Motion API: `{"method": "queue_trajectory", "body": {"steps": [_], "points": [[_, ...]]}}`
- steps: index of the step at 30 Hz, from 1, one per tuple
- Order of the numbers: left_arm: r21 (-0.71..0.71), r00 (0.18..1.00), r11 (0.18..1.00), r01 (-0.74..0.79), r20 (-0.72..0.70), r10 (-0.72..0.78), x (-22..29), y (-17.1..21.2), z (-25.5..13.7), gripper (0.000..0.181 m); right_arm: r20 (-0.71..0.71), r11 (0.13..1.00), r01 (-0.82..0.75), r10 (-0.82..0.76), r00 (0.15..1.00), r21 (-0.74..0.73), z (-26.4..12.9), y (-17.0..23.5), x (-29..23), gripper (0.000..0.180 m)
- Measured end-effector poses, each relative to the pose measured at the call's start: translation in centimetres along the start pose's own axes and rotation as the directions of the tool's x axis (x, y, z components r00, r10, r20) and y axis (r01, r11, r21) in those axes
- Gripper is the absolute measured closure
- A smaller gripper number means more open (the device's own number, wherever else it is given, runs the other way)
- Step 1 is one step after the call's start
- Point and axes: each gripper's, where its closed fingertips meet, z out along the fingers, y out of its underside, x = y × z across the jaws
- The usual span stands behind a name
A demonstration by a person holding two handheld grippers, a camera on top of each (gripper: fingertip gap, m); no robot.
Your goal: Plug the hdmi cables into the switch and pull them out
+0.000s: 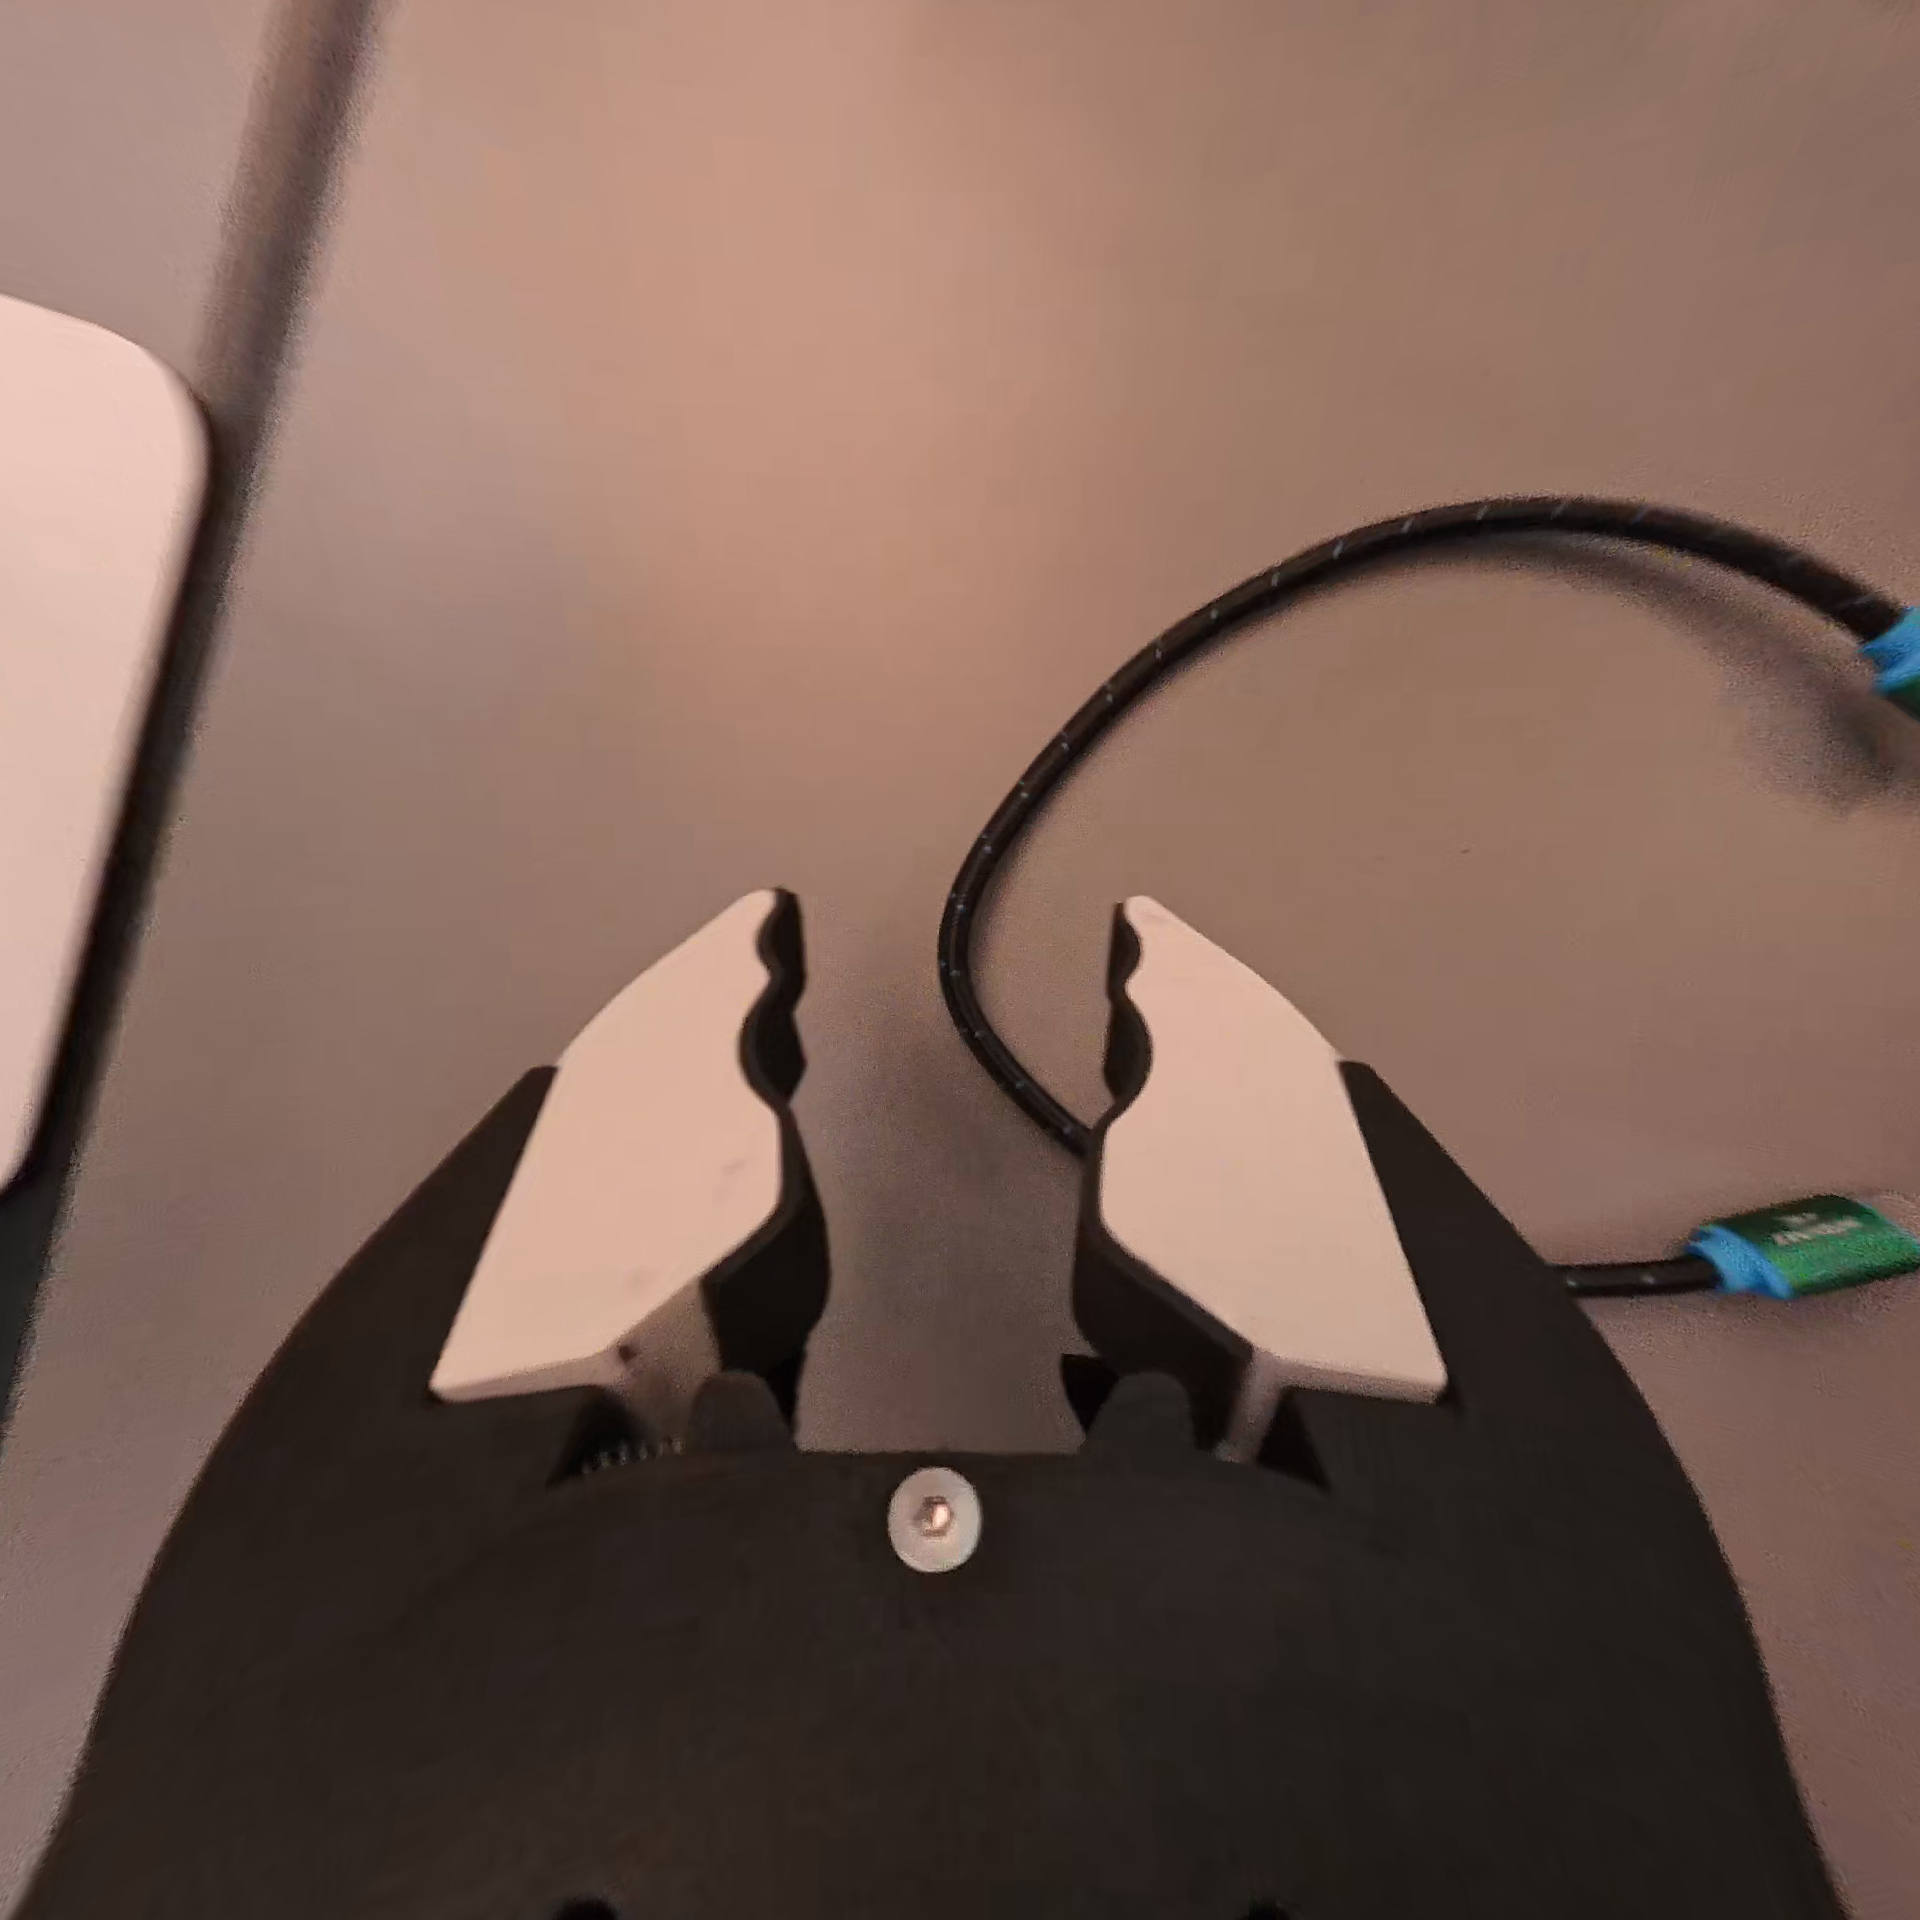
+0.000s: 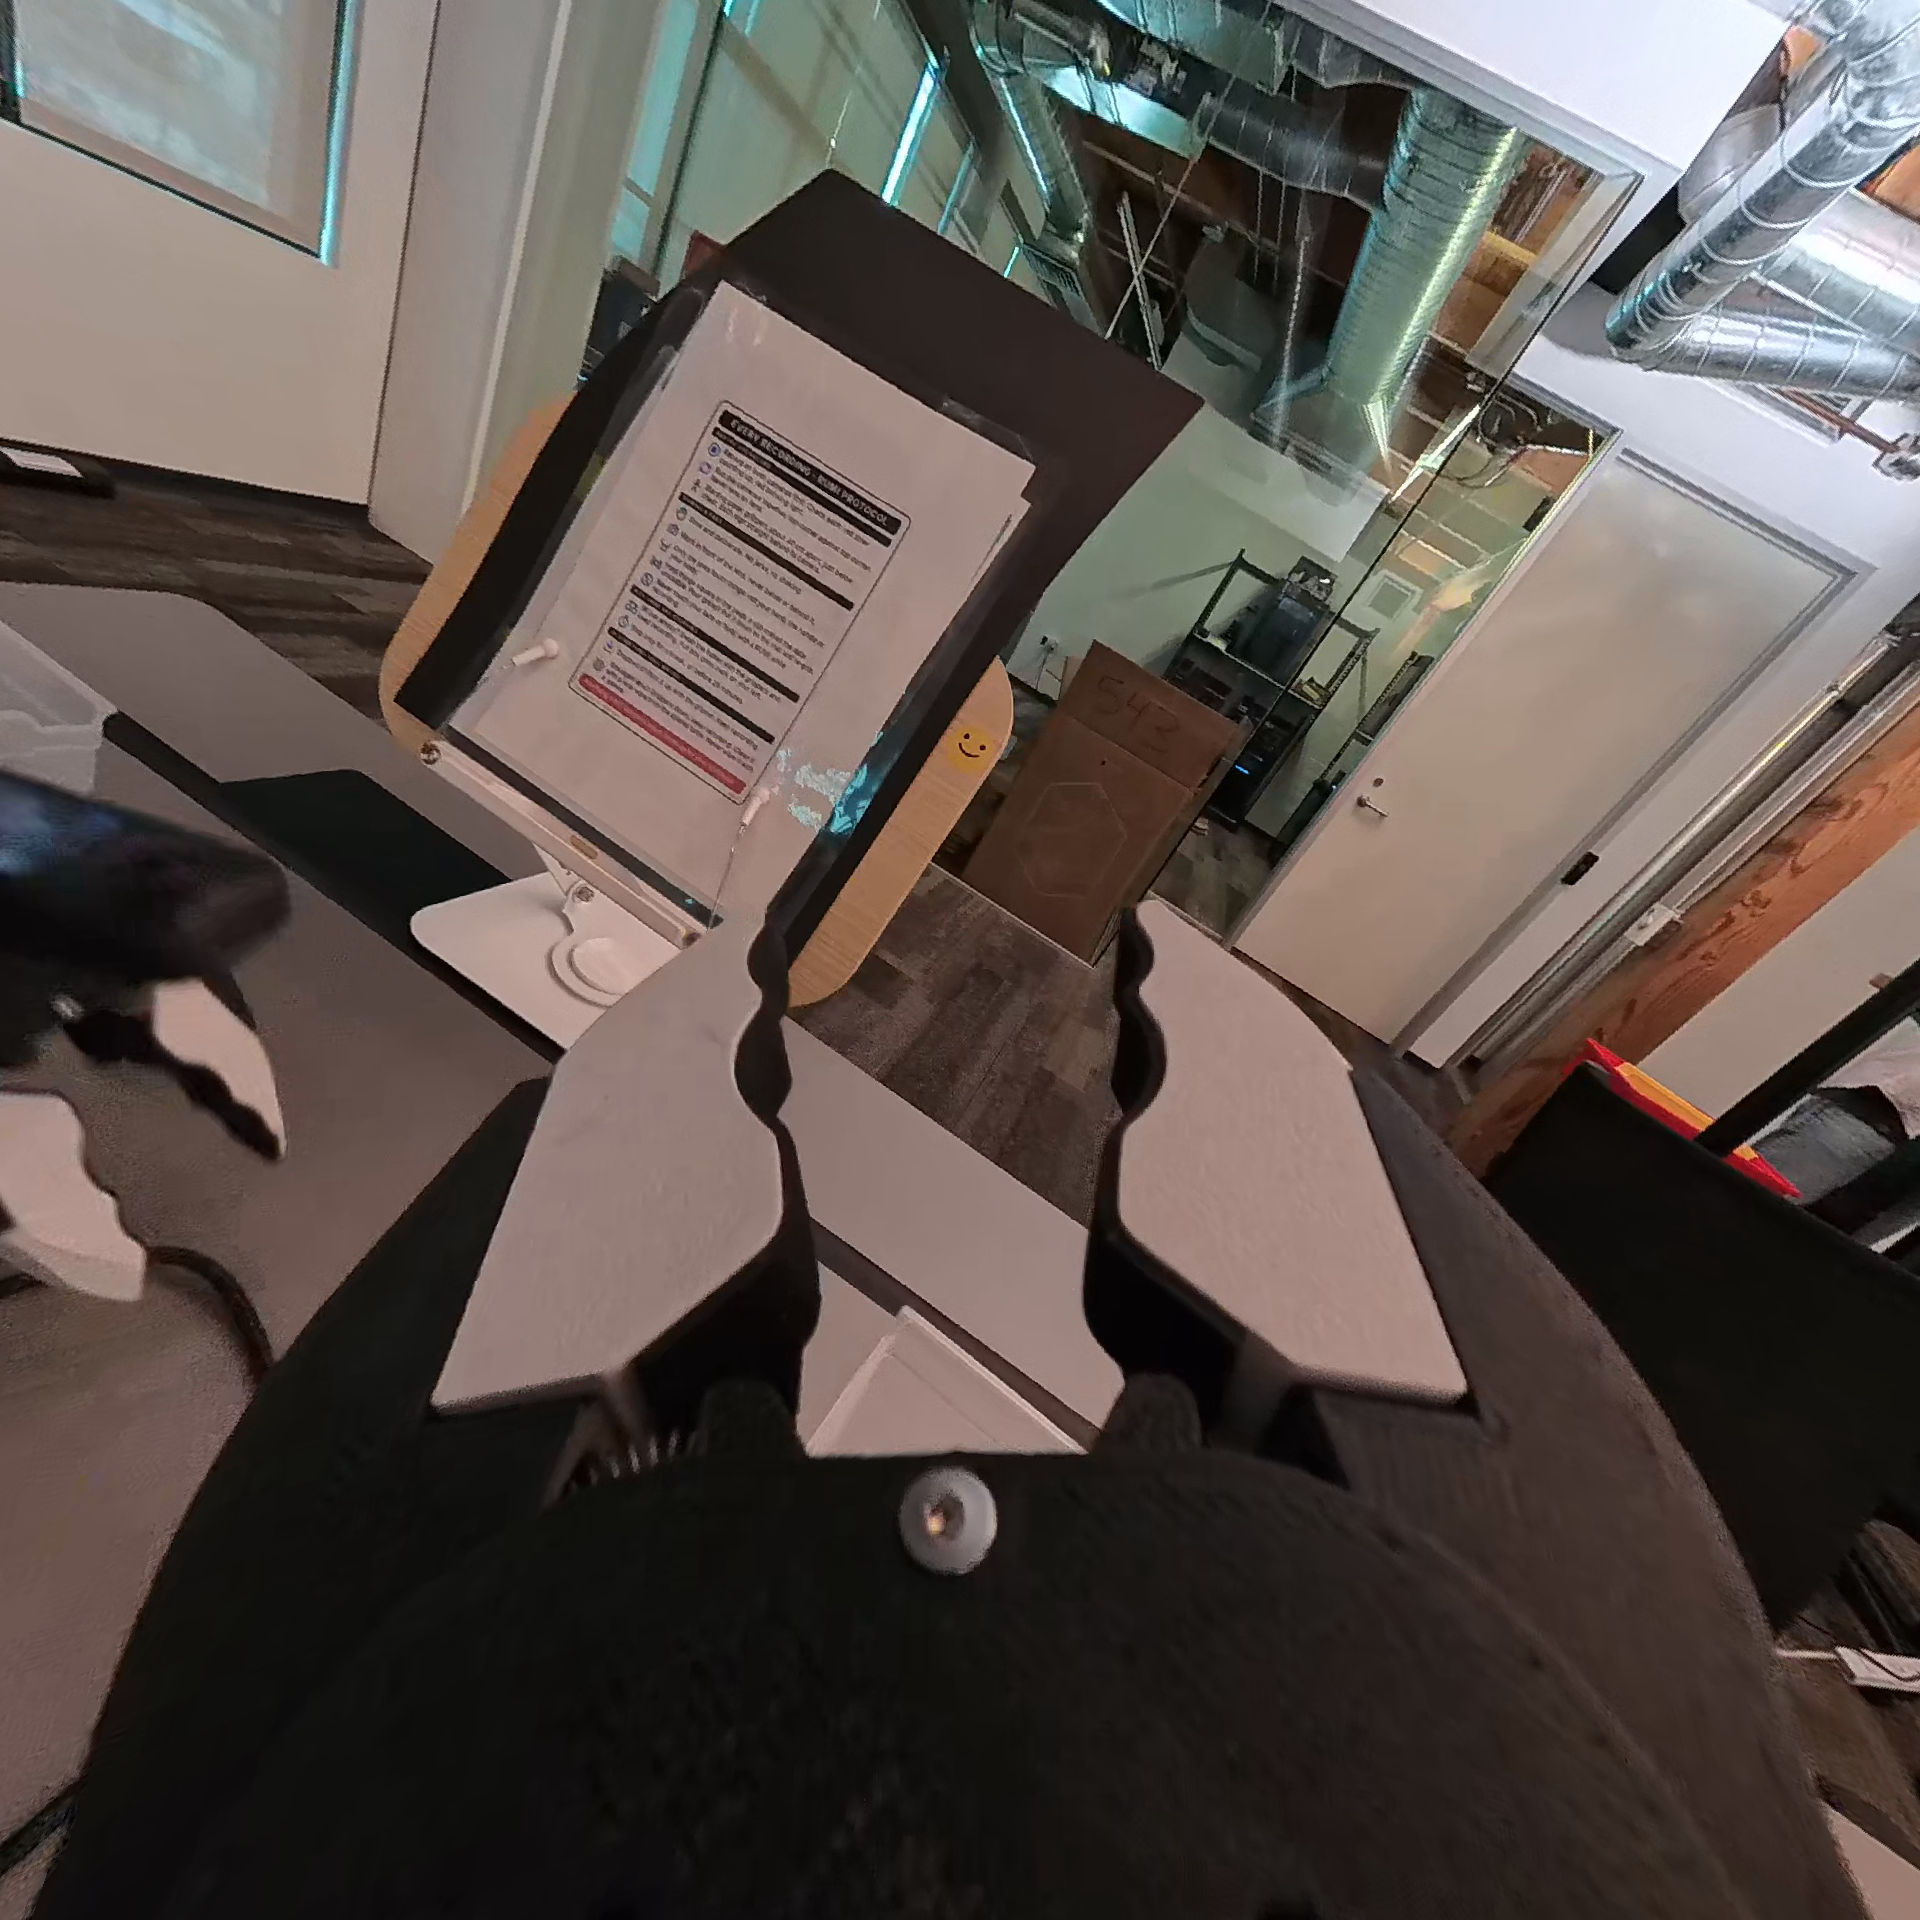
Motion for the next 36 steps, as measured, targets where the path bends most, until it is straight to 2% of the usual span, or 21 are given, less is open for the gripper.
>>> {"method": "queue_trajectory", "body": {"steps": [2,4,5,7,10,11,13,19,22,26,36], "points": [[0.121,0.995,0.992,-0.026,0.098,0.014,-0.7,-1.3,-4.4,0.1,-0.002,1.0,-0.014,0.014,1.0,0.004,-0.2,0.1,0.4,0.118],[0.206,0.954,0.969,-0.133,0.291,0.069,-2.3,-1.3,-10.7,0.105,0.0,1.0,-0.019,0.019,1.0,0.017,-0.5,0.2,0.6,0.118],[0.2,0.908,0.958,-0.207,0.403,0.112,-3.2,-0.4,-14.1,0.108,0.001,1.0,-0.022,0.022,1.0,0.02,-0.5,0.2,0.8,0.118],[0.09,0.809,0.95,-0.299,0.552,0.202,-5.1,2.9,-19.3,0.111,-0.009,0.999,-0.033,0.033,0.999,0.018,-0.5,0.4,1.1,0.119],[-0.241,0.812,0.949,-0.201,0.501,0.299,-6.7,11.2,-22.0,0.087,-0.026,1.0,-0.027,0.027,0.999,0.006,-0.3,0.7,1.4,0.119],[-0.322,0.812,0.927,-0.193,0.478,0.336,-7.0,13.2,-22.4,0.087,-0.032,1.0,-0.024,0.024,0.999,0.002,-0.1,0.7,1.4,0.119],[-0.422,0.794,0.879,-0.222,0.445,0.414,-7.4,15.7,-22.8,0.098,-0.031,1.0,-0.016,0.015,0.999,-0.004,0.1,0.7,1.1,0.119],[-0.574,0.822,0.783,-0.239,0.309,0.478,-8.2,20.1,-20.4,0.102,-0.018,0.999,0.024,-0.025,1.0,-0.049,0.9,1.1,0.1,0.119],[-0.57,0.837,0.786,-0.239,0.289,0.464,-8.8,20.7,-19.2,0.105,-0.016,0.998,0.037,-0.038,0.999,-0.06,1.2,1.3,-0.1,0.119],[-0.568,0.848,0.786,-0.246,0.267,0.459,-9.6,20.9,-18.2,0.119,-0.011,0.997,0.039,-0.04,0.999,-0.059,1.4,1.3,-0.3,0.119],[-0.565,0.89,0.788,-0.244,0.193,0.413,-10.6,20.3,-18.8,0.127,-0.005,0.994,0.064,-0.064,0.998,-0.085,2.1,1.7,-0.8,0.119]]}}
